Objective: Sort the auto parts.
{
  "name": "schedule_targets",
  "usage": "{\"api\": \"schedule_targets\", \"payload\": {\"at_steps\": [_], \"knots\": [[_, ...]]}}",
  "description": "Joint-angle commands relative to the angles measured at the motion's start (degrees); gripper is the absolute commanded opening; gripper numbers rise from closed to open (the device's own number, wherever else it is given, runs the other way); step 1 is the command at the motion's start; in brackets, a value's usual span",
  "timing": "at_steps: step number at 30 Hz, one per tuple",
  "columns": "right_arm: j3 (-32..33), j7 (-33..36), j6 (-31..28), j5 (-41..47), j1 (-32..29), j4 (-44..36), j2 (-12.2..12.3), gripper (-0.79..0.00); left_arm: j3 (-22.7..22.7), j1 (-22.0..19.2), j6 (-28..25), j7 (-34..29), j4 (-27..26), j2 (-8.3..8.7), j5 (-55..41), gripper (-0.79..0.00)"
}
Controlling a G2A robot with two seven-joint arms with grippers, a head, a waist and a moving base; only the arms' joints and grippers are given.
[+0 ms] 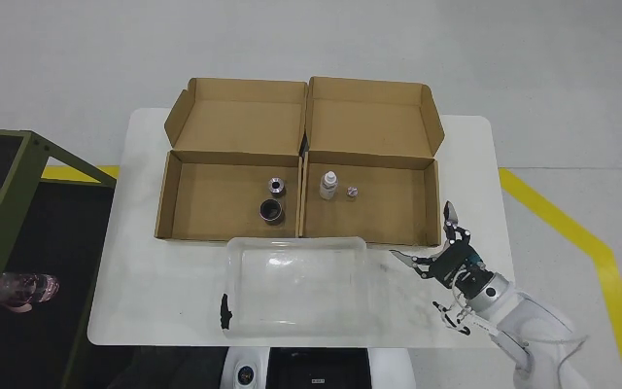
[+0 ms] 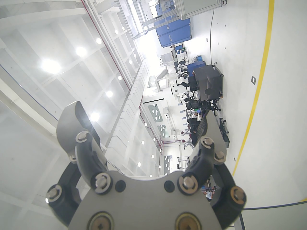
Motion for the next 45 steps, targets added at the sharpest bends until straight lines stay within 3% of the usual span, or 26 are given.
{"api": "schedule_targets", "payload": {"at_steps": [1, 9, 45], "knots": [[0.84, -0.67, 0.47, 0.17, -0.78, 0.13, 0.09, 0.000, 0.00, 0.00, 0.00, 0.00, 0.00, 0.00, 0.00, 0.000], [2.13, -4.59, 1.92, -0.39, -2.05, 0.45, 0.36, 0.000, 0.00, 0.00, 0.00, 0.00, 0.00, 0.00, 0.00, 0.000], [2.13, -4.59, 1.92, -0.39, -2.05, 0.45, 0.36, 0.000, 0.00, 0.00, 0.00, 0.00, 0.00, 0.00, 0.00, 0.000]]}}
